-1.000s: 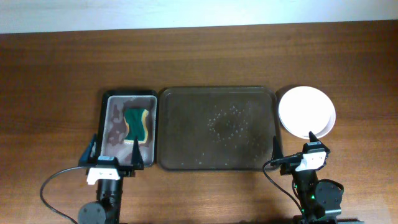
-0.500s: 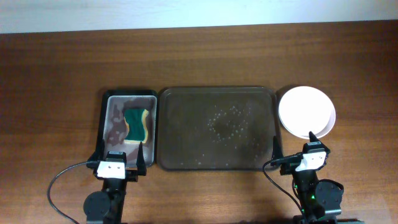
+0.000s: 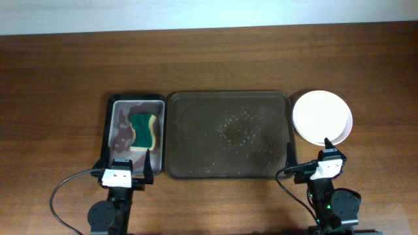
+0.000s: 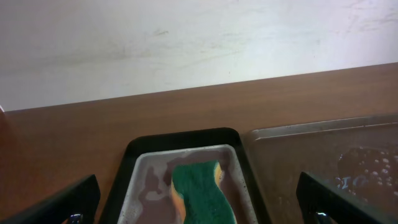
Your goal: Clean dirty plates on tray and stack at the side
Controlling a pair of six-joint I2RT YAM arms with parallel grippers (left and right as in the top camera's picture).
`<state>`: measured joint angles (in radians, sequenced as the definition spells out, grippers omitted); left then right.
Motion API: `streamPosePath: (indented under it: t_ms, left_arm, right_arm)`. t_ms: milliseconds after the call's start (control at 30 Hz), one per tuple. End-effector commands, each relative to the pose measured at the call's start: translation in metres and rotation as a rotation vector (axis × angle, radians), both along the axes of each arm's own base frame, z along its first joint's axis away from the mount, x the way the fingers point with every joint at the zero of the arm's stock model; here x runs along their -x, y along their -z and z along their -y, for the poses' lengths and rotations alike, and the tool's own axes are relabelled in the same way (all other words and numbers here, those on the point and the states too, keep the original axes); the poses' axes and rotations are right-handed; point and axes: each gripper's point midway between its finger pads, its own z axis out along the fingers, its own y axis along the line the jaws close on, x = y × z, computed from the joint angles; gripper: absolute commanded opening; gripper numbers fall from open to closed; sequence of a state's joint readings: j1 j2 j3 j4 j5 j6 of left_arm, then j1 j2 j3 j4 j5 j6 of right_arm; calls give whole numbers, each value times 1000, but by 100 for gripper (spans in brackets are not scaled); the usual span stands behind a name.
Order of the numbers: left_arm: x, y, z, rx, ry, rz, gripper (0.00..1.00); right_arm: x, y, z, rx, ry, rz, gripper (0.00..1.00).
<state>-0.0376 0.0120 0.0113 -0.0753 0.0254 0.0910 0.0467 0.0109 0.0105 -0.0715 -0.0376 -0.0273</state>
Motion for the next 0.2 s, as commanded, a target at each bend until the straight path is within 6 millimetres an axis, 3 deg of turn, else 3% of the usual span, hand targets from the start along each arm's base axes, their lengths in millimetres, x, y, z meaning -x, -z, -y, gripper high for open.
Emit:
streamPosePath:
  t_ms: [0,167]
  left_arm:
    - [0,2,-2,-24,-10,-3,99]
    - [0,2,-2,-24,-10,-3,99]
  right_arm:
    - [0,2,0,-1,0,-2,99]
    - [0,2,0,-1,0,-2,99]
